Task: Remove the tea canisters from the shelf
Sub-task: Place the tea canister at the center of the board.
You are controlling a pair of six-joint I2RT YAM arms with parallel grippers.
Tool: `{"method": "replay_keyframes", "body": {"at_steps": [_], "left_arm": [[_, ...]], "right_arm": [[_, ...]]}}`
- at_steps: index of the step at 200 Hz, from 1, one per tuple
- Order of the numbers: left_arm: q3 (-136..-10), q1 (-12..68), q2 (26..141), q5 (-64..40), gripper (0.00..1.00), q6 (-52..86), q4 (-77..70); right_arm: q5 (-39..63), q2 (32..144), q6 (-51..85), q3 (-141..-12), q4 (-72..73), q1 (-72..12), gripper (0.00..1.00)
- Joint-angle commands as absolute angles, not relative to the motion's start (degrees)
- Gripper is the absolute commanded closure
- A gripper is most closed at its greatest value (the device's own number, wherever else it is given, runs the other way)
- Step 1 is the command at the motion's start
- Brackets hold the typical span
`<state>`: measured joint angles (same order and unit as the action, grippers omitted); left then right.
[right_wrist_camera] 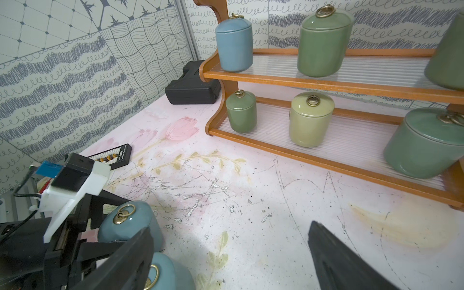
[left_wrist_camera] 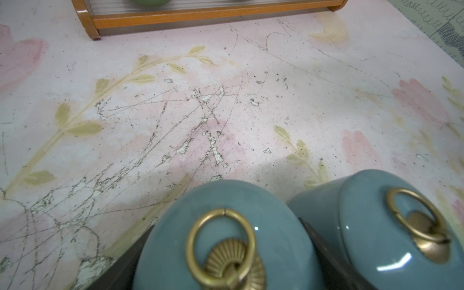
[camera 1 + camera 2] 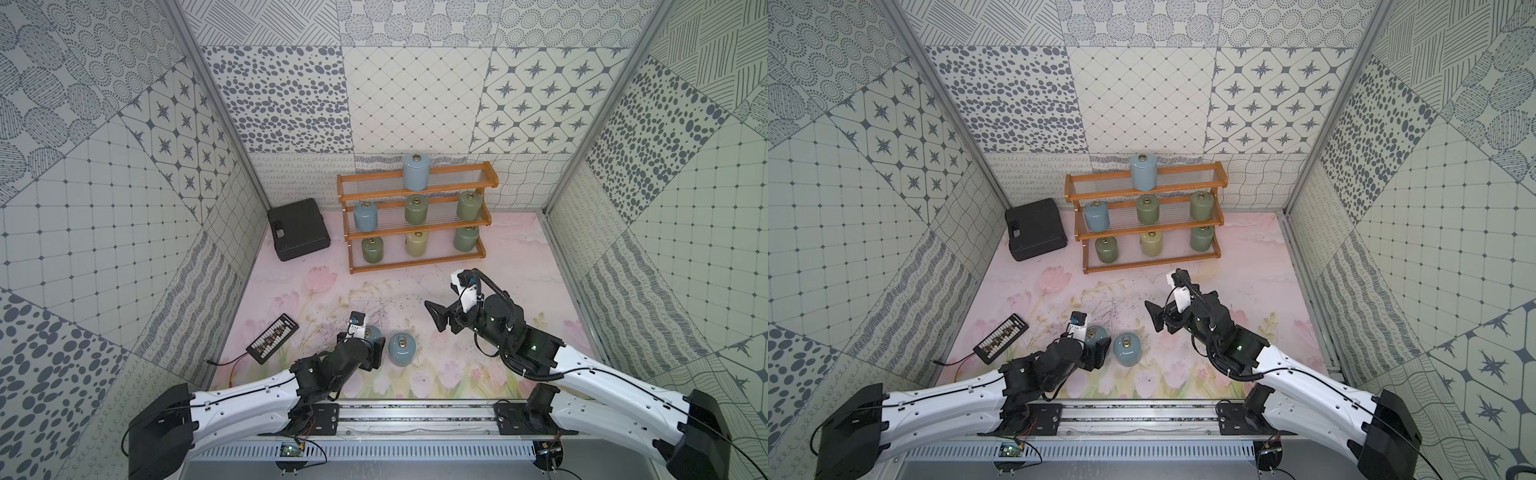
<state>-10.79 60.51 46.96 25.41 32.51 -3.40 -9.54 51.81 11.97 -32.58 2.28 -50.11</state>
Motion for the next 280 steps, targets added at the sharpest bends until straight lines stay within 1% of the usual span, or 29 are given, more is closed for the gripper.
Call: {"method": "replay_keyframes", "body": {"at_steps": [1, 40, 170, 212, 251, 280], "left_arm": [[-11.6, 61.64, 46.77, 27.06, 0.23, 34.14, -1.34], [-11.69, 62.99, 46.81, 28.19, 0.2, 35.65, -0.11], [-13.41, 67.97, 49.22, 33.96, 0.17, 39.08, 3.3], [-14.72, 68.75, 49.11, 35.49, 0.14, 39.21, 6.27], [-14.46, 69.18, 48.32, 36.08, 0.13, 39.01, 6.09], [-14.49, 69.26, 47.15, 36.78, 0.08, 37.93, 6.03]], "right_arm": [[-10.39, 50.15, 11.95, -31.65, 3.18, -49.89, 0.0], [-10.73, 49.46, 11.98, -31.29, 3.25, -49.75, 0.0], [-10.79, 48.77, 11.8, -29.16, 3.87, -49.3, 0.0], [-10.68, 48.02, 11.73, -28.83, 3.76, -49.09, 0.0], [-11.64, 47.13, 11.69, -28.65, 3.06, -49.04, 0.0], [-11.47, 47.45, 11.55, -28.84, 3.25, -48.86, 0.0]]}}
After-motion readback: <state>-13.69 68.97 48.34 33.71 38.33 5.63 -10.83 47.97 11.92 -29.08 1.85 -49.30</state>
